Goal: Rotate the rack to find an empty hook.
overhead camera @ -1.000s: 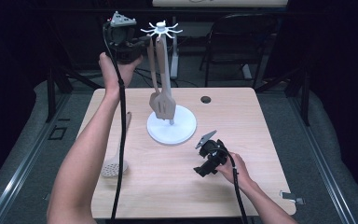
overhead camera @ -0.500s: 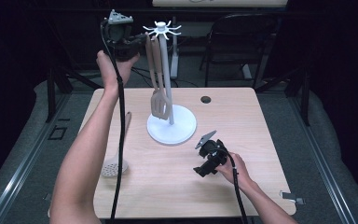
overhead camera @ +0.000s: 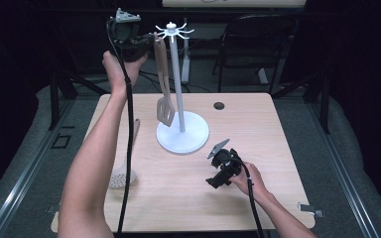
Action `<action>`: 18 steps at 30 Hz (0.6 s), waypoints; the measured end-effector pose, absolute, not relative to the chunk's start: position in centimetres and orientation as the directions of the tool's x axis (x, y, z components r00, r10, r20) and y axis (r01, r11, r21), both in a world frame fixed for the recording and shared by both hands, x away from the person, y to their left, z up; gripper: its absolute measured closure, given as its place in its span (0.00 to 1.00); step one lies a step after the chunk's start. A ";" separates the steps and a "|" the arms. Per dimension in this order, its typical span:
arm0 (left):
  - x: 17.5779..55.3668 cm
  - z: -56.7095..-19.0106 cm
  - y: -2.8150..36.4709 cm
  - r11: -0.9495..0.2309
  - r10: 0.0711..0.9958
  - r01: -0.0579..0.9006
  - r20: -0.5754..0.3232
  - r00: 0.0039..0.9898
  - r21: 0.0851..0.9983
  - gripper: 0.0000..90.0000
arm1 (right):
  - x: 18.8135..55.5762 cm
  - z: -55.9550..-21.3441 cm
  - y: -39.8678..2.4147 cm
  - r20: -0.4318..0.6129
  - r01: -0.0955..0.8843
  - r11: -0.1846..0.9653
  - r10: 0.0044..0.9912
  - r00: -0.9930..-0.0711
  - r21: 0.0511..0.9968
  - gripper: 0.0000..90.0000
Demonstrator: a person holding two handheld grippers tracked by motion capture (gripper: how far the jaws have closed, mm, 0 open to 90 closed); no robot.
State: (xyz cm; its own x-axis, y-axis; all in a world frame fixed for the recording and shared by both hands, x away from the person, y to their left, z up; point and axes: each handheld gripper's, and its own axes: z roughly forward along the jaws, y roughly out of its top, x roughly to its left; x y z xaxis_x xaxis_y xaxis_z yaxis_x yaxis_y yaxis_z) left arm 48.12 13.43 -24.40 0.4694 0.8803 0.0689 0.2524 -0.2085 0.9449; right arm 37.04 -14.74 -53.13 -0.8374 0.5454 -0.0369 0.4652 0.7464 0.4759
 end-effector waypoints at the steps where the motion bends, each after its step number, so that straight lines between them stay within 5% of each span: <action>1: 48.2 -24.4 13.4 -0.206 0.881 0.254 0.066 0.468 0.945 1.00 | 37.1 -53.0 -14.8 -0.041 0.459 0.758 0.536 -0.843 0.464 0.06; 3: 48.5 -24.5 13.5 -0.206 0.882 0.259 0.065 0.467 0.944 1.00 | 36.9 -53.3 -14.7 -0.029 0.479 0.719 0.568 -0.823 0.504 0.06; 4: 48.7 -24.5 13.5 -0.202 0.883 0.263 0.060 0.465 0.943 1.00 | 37.4 -52.6 -15.0 -0.057 0.433 0.799 0.498 -0.865 0.418 0.06; 7: 48.9 -24.6 13.6 -0.198 0.884 0.265 0.056 0.463 0.944 1.00 | 37.5 -52.5 -15.0 -0.059 0.427 0.806 0.491 -0.869 0.410 0.06; 8: 49.1 -24.6 13.6 -0.191 0.885 0.264 0.050 0.462 0.945 1.00 | 36.9 -53.2 -14.7 -0.037 0.470 0.733 0.557 -0.830 0.492 0.06; 18: 49.5 -24.4 13.4 -0.190 0.884 0.257 0.051 0.465 0.948 1.00 | 37.0 -53.3 -14.7 -0.031 0.472 0.730 0.558 -0.830 0.494 0.06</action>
